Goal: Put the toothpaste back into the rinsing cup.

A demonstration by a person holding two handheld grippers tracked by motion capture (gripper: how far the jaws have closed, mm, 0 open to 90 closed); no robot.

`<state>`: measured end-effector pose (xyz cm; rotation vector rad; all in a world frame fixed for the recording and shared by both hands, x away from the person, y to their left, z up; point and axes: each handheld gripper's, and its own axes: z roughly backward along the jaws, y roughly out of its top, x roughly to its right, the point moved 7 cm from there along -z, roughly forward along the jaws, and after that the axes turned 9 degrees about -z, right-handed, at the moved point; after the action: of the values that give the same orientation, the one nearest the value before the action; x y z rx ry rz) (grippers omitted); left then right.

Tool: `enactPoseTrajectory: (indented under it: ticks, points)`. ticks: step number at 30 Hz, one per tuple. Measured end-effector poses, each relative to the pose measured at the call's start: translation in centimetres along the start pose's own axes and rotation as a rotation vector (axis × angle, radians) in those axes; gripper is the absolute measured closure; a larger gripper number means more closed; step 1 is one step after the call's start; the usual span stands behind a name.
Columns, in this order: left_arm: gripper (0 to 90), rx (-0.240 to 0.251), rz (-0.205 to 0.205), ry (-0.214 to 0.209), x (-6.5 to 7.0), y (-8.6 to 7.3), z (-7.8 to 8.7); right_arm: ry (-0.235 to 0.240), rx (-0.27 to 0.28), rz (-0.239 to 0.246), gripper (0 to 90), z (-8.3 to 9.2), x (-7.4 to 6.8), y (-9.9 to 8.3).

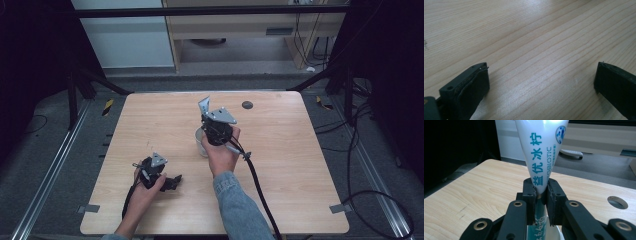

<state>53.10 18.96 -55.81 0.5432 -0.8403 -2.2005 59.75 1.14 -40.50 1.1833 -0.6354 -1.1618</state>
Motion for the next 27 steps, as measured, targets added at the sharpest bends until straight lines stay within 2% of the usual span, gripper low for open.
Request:
enactPoseTrajectory:
  ticks: [13,27]
  points:
    - [0.0,-0.003,-0.003,-0.001,0.0,0.0,0.0,-0.016,-0.013,-0.016,78.6,-0.7,0.5,-1.9]
    - [0.0,-0.003,-0.003,-0.002,0.0,0.0,0.0,-0.023,-0.03,-0.019,78.6,-1.3,0.5,-3.0]
